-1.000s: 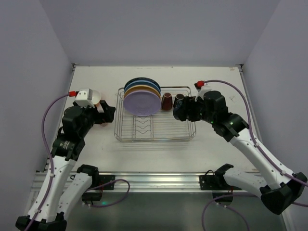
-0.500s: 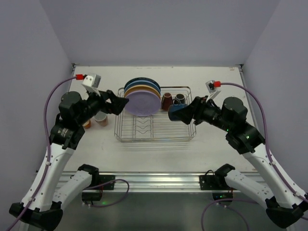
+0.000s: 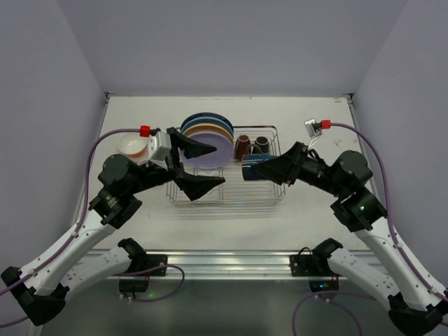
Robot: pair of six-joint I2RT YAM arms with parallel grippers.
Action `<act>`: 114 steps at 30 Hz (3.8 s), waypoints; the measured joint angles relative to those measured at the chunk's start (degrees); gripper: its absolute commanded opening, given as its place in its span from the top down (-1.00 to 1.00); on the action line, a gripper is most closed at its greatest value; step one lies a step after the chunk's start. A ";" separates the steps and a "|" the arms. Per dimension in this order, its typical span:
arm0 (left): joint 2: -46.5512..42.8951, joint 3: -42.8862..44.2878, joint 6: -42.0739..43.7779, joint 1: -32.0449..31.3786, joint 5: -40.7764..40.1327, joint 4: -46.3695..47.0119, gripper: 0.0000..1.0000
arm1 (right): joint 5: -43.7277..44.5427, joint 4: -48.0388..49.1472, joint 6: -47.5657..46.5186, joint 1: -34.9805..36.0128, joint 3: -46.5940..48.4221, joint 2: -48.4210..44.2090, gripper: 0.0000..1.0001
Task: Unload the mixed dishes from the dish rack
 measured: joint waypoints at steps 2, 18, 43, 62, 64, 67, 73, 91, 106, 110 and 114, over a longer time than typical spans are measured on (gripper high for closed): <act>0.22 -0.79 0.46 -1.38 0.90 2.69 -1.00 | -1.84 2.10 2.01 0.02 -0.48 0.24 1.00; 8.76 -0.85 6.43 -12.74 1.95 9.94 -0.75 | -7.39 11.72 9.73 -0.26 -1.97 2.14 1.00; 11.45 0.20 10.82 -17.57 -5.44 8.59 1.00 | -9.79 15.06 10.67 -0.20 -4.20 4.02 -0.98; 18.75 18.27 -0.17 -1.16 -47.43 -39.60 1.00 | 28.92 -17.59 -17.18 -1.73 3.28 -2.99 -0.98; 20.59 20.31 -2.27 8.17 -48.63 -43.78 1.00 | 31.76 -19.06 -19.26 -1.84 3.65 -2.78 -0.98; 21.22 20.33 -4.09 19.96 -48.63 -49.09 1.00 | 34.69 -20.74 -21.35 -1.95 3.65 -2.43 -0.98; 19.19 16.28 -6.56 36.79 -49.37 -54.18 1.00 | 39.41 -22.27 -24.50 -2.64 3.45 -2.10 -0.98; 14.32 4.46 -14.29 38.23 -45.79 -65.64 1.00 | 40.35 -22.27 -28.04 -3.37 0.61 -5.77 -0.98; 24.94 0.57 -20.57 46.53 -43.74 -66.77 1.00 | 39.19 -22.16 -28.39 -3.37 -0.44 -9.16 -0.98; 28.37 -1.14 -18.21 51.47 -41.00 -63.28 1.00 | 38.25 -22.08 -28.57 -3.37 -0.50 -9.22 -0.98; 32.11 -2.01 -16.48 53.90 -39.91 -61.79 1.00 | 38.07 -21.94 -28.79 -3.37 -0.70 -9.22 -0.98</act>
